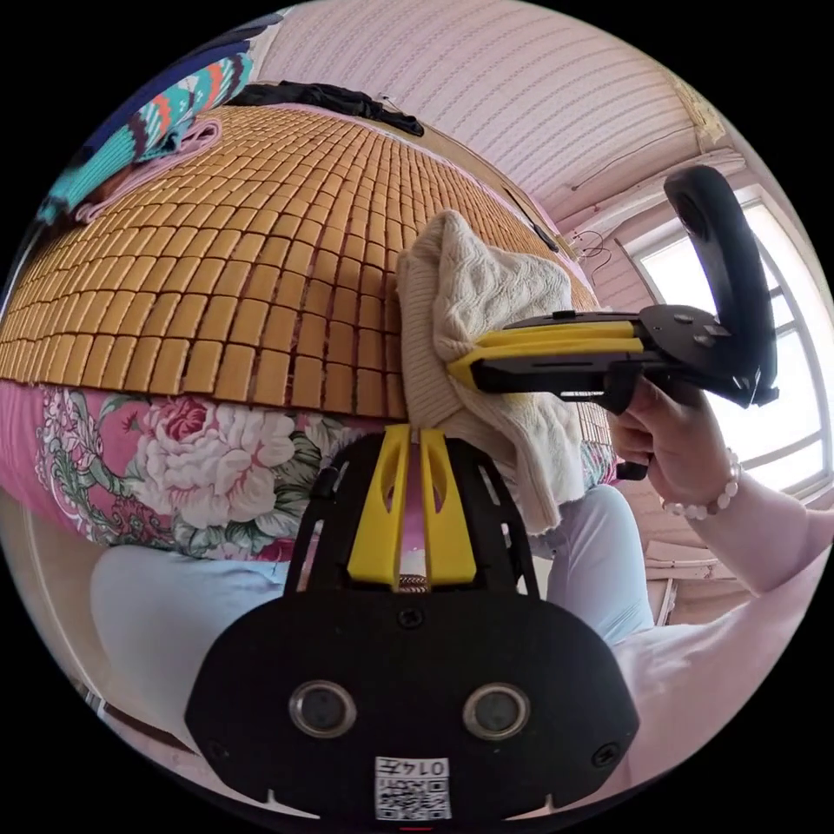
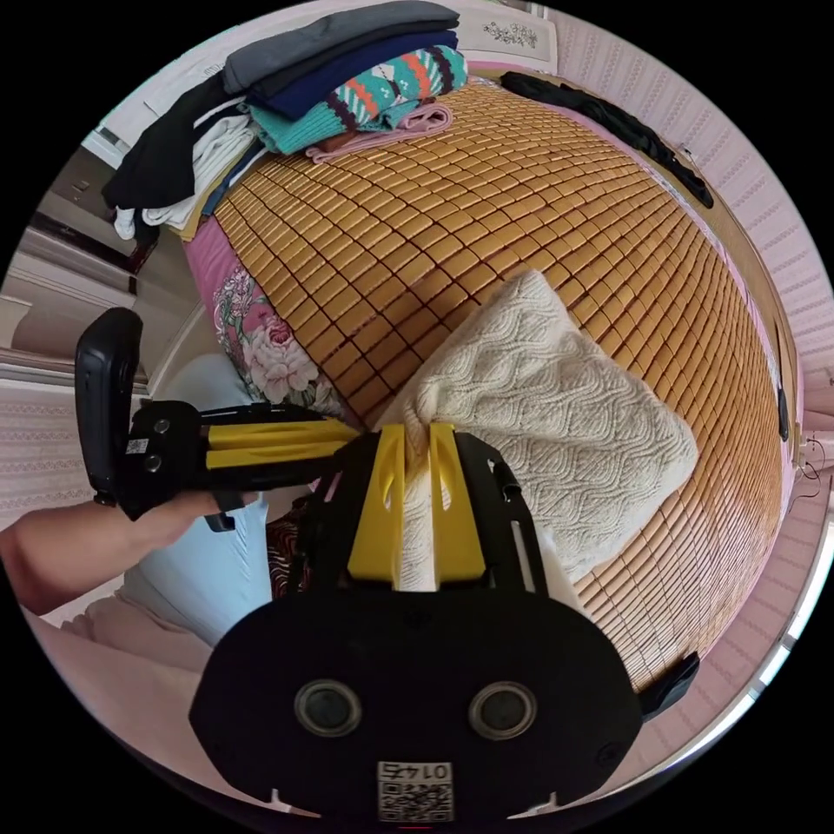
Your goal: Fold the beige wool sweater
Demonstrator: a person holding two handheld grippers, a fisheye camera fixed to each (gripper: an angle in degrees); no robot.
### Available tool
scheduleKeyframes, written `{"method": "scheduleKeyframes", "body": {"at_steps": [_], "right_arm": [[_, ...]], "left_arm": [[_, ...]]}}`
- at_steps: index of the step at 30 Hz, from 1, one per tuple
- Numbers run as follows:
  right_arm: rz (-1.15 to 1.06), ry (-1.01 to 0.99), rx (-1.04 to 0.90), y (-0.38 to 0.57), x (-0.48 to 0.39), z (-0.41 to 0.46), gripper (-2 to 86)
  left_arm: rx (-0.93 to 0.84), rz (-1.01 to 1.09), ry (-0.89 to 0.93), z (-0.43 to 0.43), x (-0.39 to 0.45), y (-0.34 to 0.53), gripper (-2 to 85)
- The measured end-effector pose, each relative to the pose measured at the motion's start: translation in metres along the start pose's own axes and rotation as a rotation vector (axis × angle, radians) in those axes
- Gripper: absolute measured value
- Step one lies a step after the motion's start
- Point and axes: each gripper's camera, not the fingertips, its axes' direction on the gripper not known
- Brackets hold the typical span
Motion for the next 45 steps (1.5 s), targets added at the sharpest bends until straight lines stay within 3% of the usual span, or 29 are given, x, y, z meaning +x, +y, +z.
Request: {"method": "scheduleKeyframes", "body": {"at_steps": [6,10,15,20,24,28,31,37,45], "right_arm": [[-0.093,0.101,0.040,0.040,-0.021,0.001,13.6],[-0.127,0.200,0.084,0.081,-0.040,0.017,13.3],[-0.119,0.063,0.094,0.114,-0.037,0.025,12.6],[0.145,-0.105,0.220,0.151,0.047,0.022,15.1],[0.463,-0.197,0.358,0.194,0.151,0.041,16.6],[0.647,-0.355,0.345,0.224,0.215,0.100,17.8],[0.646,-0.602,0.355,0.240,0.234,0.139,15.7],[0.635,-0.835,0.383,0.272,0.248,0.186,10.9],[0.440,-0.784,0.495,0.309,0.229,0.171,5.0]], "left_arm": [[0.064,-0.090,0.035,-0.022,-0.016,0.004,4.4],[0.103,-0.065,0.037,-0.025,-0.002,-0.005,6.4],[0.152,0.005,0.056,-0.025,0.024,-0.027,9.3],[0.214,0.049,0.063,-0.022,0.039,-0.039,16.7],[0.148,0.041,0.104,0.006,0.044,-0.052,20.2],[0.000,0.038,0.095,0.042,0.046,-0.062,18.4],[-0.006,0.060,0.126,0.051,0.049,-0.068,15.4],[-0.037,0.025,0.227,0.068,0.052,-0.080,9.8],[-0.045,0.148,0.139,0.059,0.106,-0.095,7.7]]}}
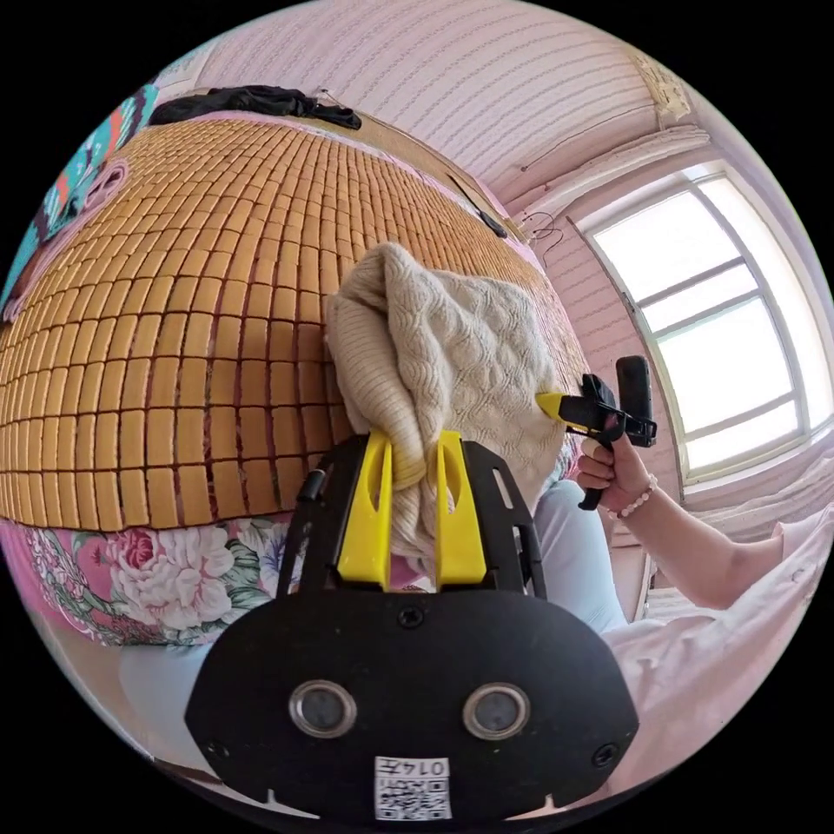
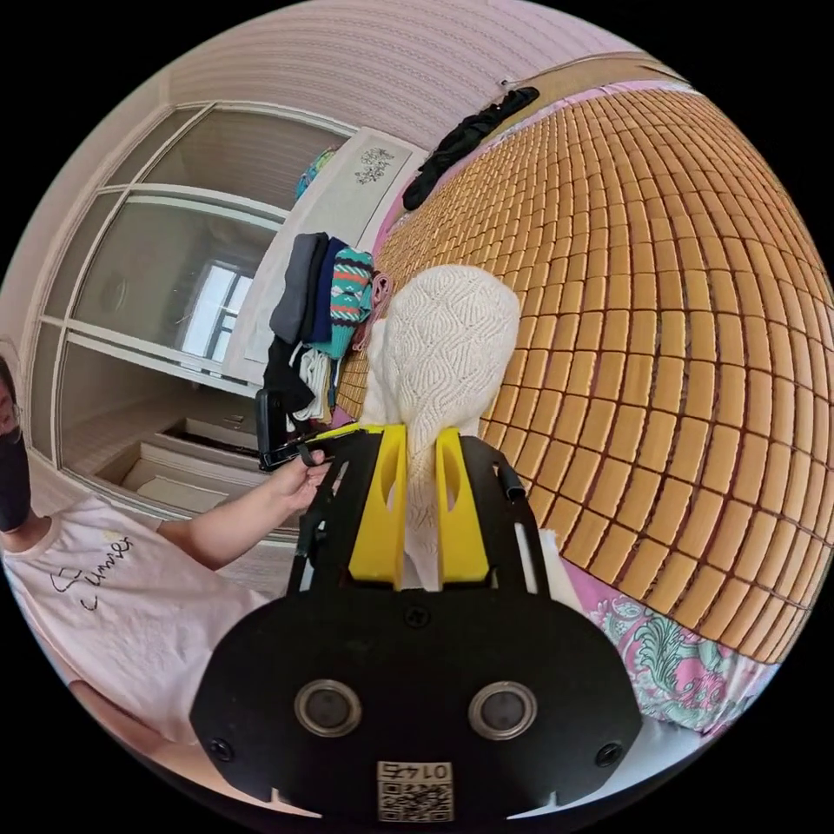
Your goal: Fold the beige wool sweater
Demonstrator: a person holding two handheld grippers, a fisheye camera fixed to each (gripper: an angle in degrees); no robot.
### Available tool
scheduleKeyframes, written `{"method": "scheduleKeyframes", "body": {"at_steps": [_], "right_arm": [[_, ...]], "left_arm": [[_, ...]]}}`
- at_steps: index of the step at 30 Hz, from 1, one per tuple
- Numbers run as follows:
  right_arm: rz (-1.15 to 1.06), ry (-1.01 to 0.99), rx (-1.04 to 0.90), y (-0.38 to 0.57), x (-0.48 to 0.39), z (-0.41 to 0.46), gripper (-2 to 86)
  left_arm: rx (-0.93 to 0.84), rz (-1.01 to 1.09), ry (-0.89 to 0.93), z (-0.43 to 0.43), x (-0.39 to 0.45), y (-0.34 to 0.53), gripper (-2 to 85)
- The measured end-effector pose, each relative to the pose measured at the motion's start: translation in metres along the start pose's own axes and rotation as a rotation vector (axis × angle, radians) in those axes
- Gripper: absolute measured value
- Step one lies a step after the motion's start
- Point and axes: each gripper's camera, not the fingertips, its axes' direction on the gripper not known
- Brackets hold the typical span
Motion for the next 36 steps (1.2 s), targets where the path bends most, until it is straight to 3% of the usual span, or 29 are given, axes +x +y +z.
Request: {"method": "scheduleKeyframes", "body": {"at_steps": [7,10,14,17,20,22,24,28,33,36], "right_arm": [[-0.001,-0.017,0.314,0.070,0.024,-0.101,4.7],[0.033,0.071,0.519,0.115,0.040,-0.180,4.8],[0.116,0.166,0.857,0.189,0.057,-0.292,5.5],[0.278,0.175,1.119,0.250,0.089,-0.373,7.2],[0.552,0.368,1.246,0.291,0.137,-0.418,9.4],[0.830,0.462,1.177,0.302,0.194,-0.427,10.2],[0.928,0.426,1.138,0.307,0.223,-0.423,10.0],[0.862,0.429,1.127,0.310,0.214,-0.419,9.6],[0.784,0.590,1.184,0.331,0.147,-0.414,8.8],[0.642,0.741,0.979,0.317,0.087,-0.387,8.9]], "left_arm": [[-0.083,0.268,0.012,0.039,0.114,-0.061,7.6],[-0.157,0.453,0.095,0.089,0.208,-0.113,7.7],[-0.253,0.858,0.209,0.175,0.403,-0.173,8.4],[-0.314,0.900,0.277,0.248,0.524,-0.197,10.9],[-0.382,0.890,0.185,0.308,0.582,-0.184,10.6],[-0.406,0.871,0.239,0.318,0.580,-0.162,10.1],[-0.424,0.930,0.239,0.309,0.554,-0.129,10.0],[-0.349,1.030,0.099,0.255,0.489,-0.091,9.3],[-0.180,0.915,-0.032,0.128,0.382,-0.032,8.4],[-0.048,0.833,-0.099,0.053,0.334,0.016,7.4]]}}
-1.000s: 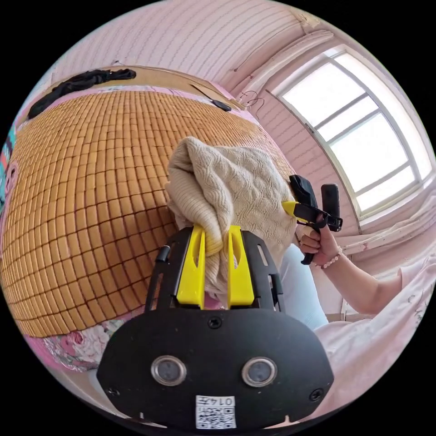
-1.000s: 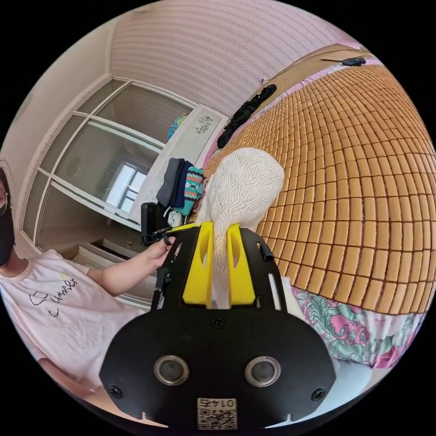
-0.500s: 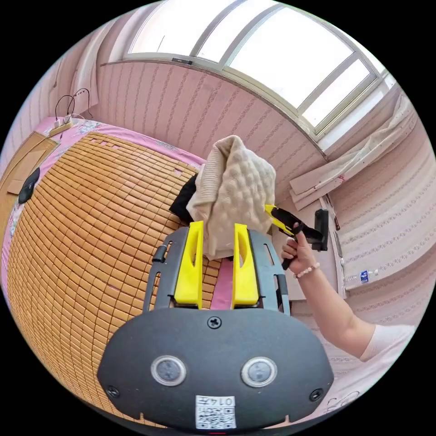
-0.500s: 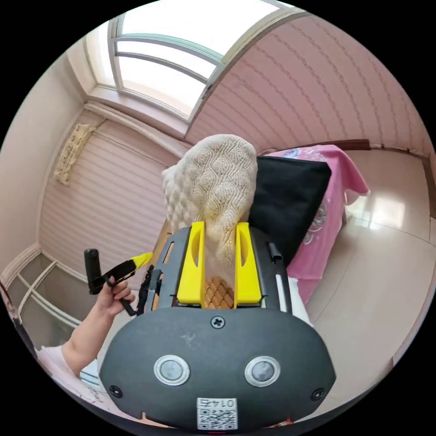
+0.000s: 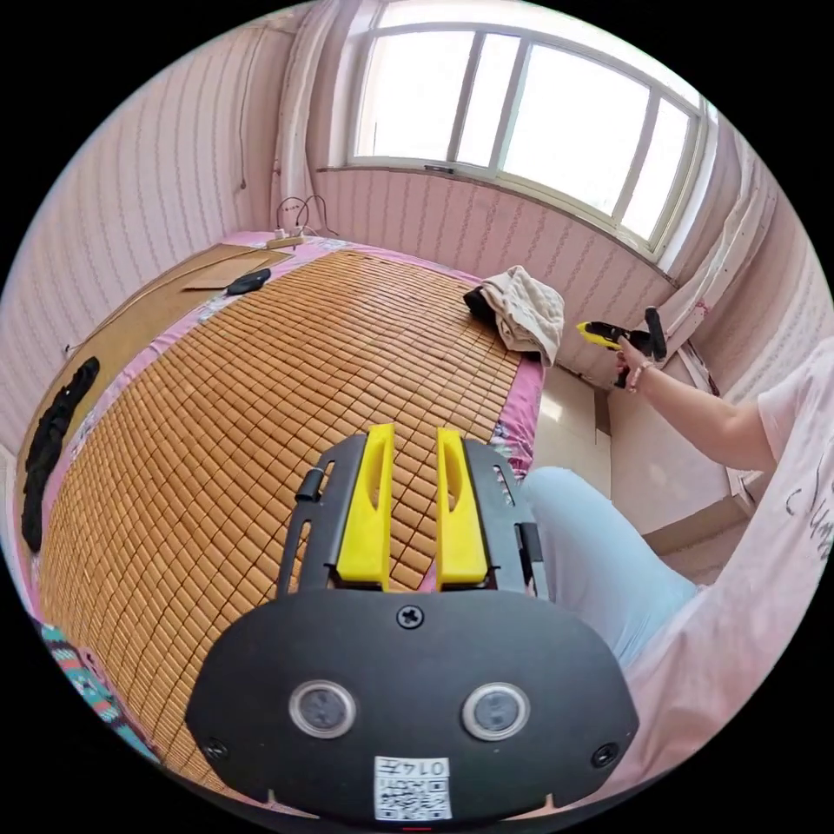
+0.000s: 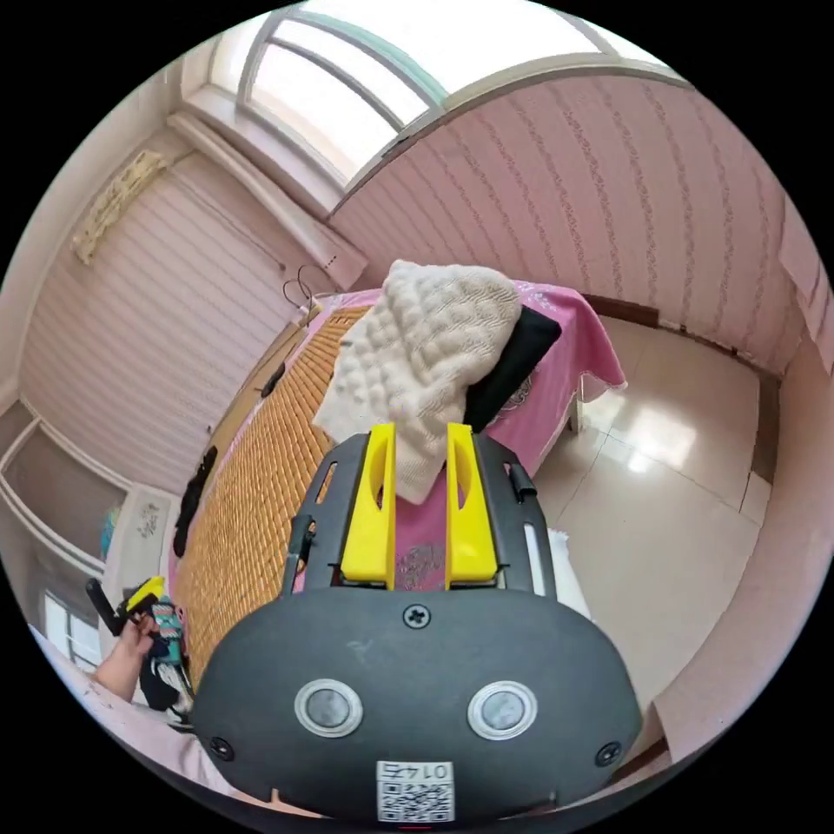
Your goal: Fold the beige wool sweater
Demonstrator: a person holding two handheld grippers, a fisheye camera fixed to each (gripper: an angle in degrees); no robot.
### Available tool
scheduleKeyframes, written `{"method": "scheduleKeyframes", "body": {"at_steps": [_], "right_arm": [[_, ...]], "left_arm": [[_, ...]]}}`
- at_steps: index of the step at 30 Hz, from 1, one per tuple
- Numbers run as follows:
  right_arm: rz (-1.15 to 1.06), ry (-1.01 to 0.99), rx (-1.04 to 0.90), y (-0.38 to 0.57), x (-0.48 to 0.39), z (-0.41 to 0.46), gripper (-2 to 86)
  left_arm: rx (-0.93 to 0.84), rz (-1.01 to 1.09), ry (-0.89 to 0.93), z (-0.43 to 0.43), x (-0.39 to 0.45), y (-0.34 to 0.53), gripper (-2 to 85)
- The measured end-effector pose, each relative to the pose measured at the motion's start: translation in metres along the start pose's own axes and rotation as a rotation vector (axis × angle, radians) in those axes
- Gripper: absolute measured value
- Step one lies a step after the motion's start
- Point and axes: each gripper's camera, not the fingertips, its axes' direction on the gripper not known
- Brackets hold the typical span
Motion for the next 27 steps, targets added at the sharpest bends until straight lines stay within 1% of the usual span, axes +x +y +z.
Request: {"method": "scheduleKeyframes", "body": {"at_steps": [1,2,4,6,7,8,10,11,13,14,16,18,19,20,22,24,27], "right_arm": [[-0.124,0.052,-0.078,0.018,-0.030,-0.005,9.0],[-0.191,0.076,-0.118,0.029,-0.046,-0.006,9.0],[-0.442,0.151,-0.270,0.081,-0.114,-0.006,9.4],[-0.586,0.162,-0.362,0.119,-0.165,-0.003,10.7],[-0.682,0.137,-0.400,0.141,-0.200,-0.003,11.3],[-0.728,0.120,-0.413,0.151,-0.219,-0.003,11.6],[-0.920,0.002,-0.442,0.183,-0.299,-0.005,12.3],[-0.976,-0.032,-0.443,0.191,-0.320,-0.007,12.4],[-1.205,-0.161,-0.416,0.224,-0.403,-0.012,12.8],[-1.260,-0.192,-0.405,0.233,-0.423,-0.014,13.0],[-1.443,-0.305,-0.366,0.267,-0.499,-0.022,13.5],[-1.553,-0.398,-0.360,0.293,-0.553,-0.030,13.5],[-1.616,-0.460,-0.369,0.311,-0.588,-0.035,13.5],[-1.647,-0.491,-0.377,0.319,-0.605,-0.037,13.5],[-1.785,-0.591,-0.403,0.357,-0.669,-0.049,13.5],[-1.877,-0.664,-0.406,0.385,-0.712,-0.060,13.5],[-2.002,-0.778,-0.448,0.433,-0.779,-0.073,13.5]], "left_arm": [[0.014,-0.018,-0.026,-0.014,0.001,0.014,7.2],[0.035,-0.053,-0.088,-0.040,0.003,0.042,6.8],[0.057,-0.093,-0.184,-0.078,0.009,0.081,6.6],[0.099,-0.158,-0.320,-0.127,0.015,0.127,7.0],[0.119,-0.178,-0.347,-0.140,0.016,0.138,7.2],[0.162,-0.225,-0.394,-0.166,0.017,0.162,7.4],[0.225,-0.297,-0.450,-0.203,0.017,0.199,7.6],[0.264,-0.343,-0.490,-0.227,0.017,0.226,7.7],[0.310,-0.423,-0.558,-0.261,0.017,0.270,7.8],[0.331,-0.470,-0.599,-0.282,0.017,0.299,7.7],[0.359,-0.564,-0.665,-0.313,0.019,0.347,7.7],[0.386,-0.692,-0.762,-0.349,0.023,0.413,7.7],[0.391,-0.726,-0.785,-0.358,0.024,0.429,7.7],[0.400,-0.795,-0.820,-0.374,0.025,0.462,7.8],[0.410,-0.892,-0.859,-0.395,0.027,0.507,7.9],[0.419,-1.016,-0.910,-0.420,0.028,0.563,8.3],[0.433,-1.140,-0.953,-0.448,0.025,0.619,8.7]]}}
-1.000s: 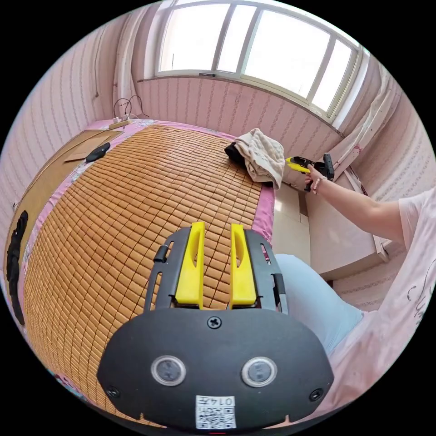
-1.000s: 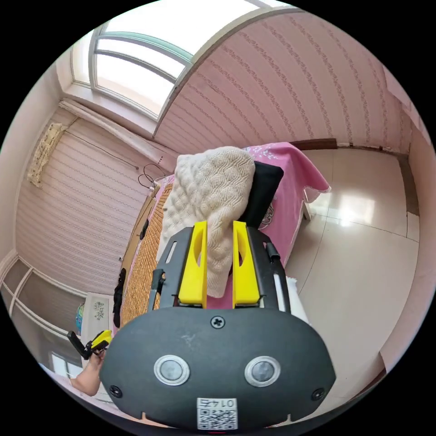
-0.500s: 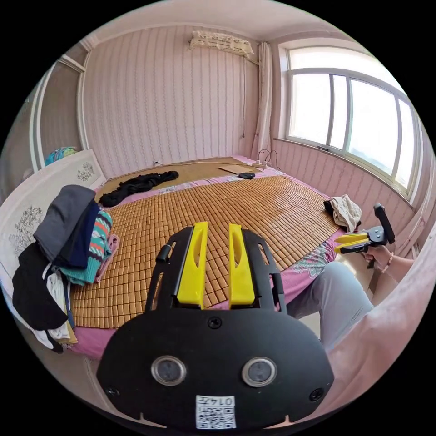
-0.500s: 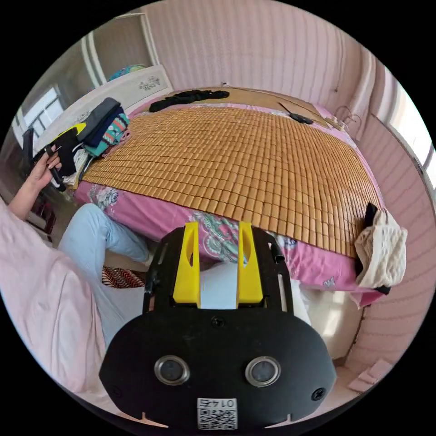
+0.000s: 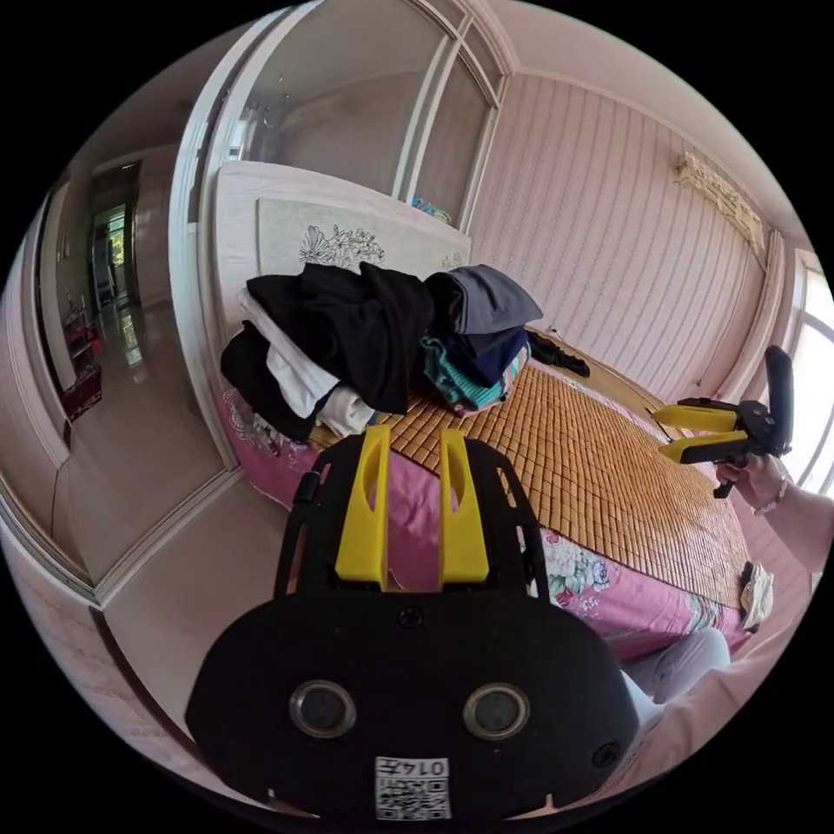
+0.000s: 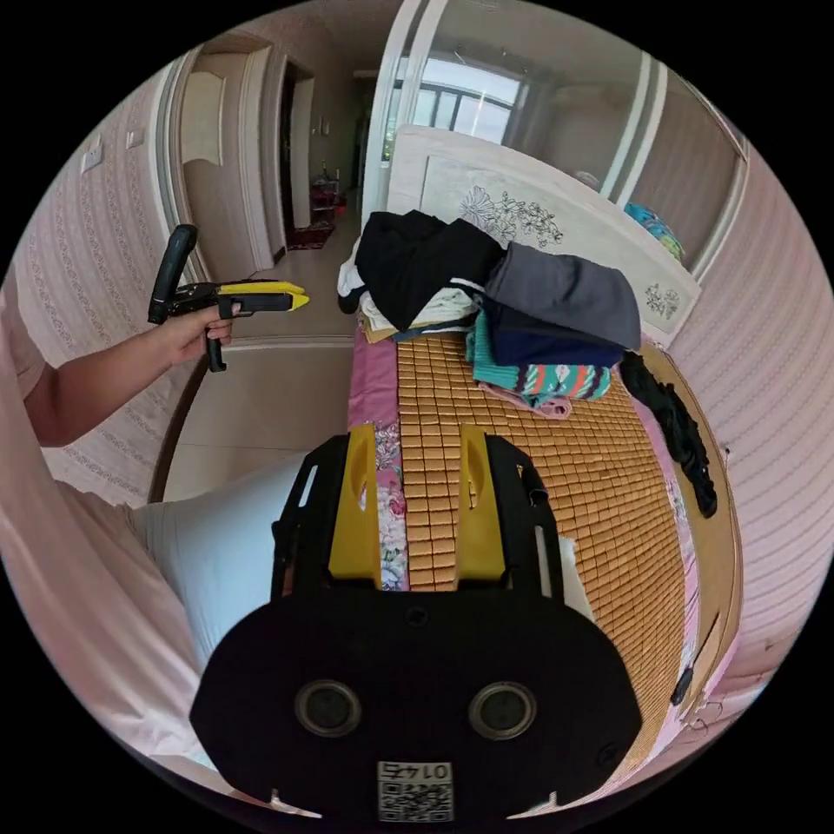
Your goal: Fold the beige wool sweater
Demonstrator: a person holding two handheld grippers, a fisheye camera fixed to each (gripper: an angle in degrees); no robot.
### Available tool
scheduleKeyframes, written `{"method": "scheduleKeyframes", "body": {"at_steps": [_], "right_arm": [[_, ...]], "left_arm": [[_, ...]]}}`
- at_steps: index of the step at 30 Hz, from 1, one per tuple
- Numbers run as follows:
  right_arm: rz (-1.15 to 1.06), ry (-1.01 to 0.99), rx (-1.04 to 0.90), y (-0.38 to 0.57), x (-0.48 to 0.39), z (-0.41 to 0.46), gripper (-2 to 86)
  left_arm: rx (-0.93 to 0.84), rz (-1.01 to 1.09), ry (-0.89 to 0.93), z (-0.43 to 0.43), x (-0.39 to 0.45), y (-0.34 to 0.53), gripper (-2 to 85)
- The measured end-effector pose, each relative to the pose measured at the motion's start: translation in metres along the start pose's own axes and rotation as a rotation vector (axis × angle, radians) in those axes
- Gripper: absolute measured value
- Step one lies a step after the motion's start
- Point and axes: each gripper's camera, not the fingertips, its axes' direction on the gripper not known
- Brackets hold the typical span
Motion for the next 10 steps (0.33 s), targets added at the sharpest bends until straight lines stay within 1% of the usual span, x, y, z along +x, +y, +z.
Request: {"method": "scheduleKeyframes", "body": {"at_steps": [3,6,8,10], "right_arm": [[-0.104,-0.076,-0.007,-0.076,-0.005,0.022,13.5],[-0.170,-0.151,0.004,-0.144,-0.014,0.040,13.4],[-0.178,-0.184,0.006,-0.180,-0.017,0.053,13.2],[-0.124,-0.170,0.005,-0.219,-0.013,0.076,13.3]], "left_arm": [[0.035,-0.054,-0.036,-0.002,-0.047,-0.009,8.7],[0.057,-0.060,-0.057,0.001,-0.080,-0.028,8.8],[0.065,-0.068,-0.071,0.005,-0.096,-0.041,8.8],[0.072,-0.060,-0.073,0.009,-0.107,-0.055,8.8]]}}
